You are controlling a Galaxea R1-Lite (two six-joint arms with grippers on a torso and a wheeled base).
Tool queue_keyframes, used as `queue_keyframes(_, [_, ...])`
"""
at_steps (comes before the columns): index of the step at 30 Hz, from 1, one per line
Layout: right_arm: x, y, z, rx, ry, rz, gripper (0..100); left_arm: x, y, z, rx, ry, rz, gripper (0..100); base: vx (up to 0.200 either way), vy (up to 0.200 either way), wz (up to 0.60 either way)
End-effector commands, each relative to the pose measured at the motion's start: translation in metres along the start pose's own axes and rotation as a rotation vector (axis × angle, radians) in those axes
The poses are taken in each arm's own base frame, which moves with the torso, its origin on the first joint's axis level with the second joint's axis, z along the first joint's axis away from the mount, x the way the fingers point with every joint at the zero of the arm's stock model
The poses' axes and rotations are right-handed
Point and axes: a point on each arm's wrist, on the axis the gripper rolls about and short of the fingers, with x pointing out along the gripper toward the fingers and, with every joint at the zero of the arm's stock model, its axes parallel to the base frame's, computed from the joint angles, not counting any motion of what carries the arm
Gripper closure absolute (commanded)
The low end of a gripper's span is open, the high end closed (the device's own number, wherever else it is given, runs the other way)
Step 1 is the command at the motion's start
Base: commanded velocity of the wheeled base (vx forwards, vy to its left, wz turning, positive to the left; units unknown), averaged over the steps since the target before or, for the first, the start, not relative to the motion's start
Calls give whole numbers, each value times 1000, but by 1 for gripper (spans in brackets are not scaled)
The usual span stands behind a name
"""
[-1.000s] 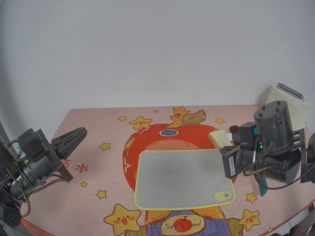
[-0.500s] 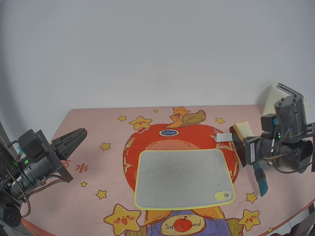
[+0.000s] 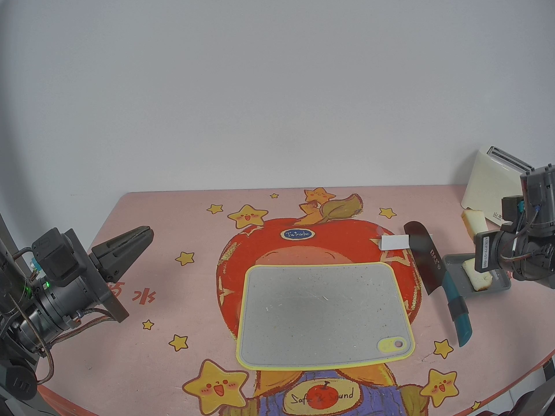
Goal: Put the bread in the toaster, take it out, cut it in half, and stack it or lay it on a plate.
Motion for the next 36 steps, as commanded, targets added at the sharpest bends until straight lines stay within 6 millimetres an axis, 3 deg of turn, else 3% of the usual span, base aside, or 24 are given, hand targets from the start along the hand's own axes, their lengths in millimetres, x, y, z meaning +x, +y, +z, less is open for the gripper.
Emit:
queue_keyframes(1, [4, -17, -7, 31, 29, -39, 100, 0, 0, 0, 0, -1, -1, 100, 0, 0, 0])
queue_keyframes(13, [23, -21, -23, 30, 129, -43, 100, 0, 0, 2, 3, -8, 0, 100, 0, 0, 0])
queue_keyframes(17, [39, -23, -26, 27, 182, -67, 100, 0, 0, 2, 3, -8, 0, 100, 0, 0, 0])
queue_keyframes(36, [51, -25, -38, -27, 259, -81, 100, 0, 0, 0, 1, -2, 0, 100, 0, 0, 0])
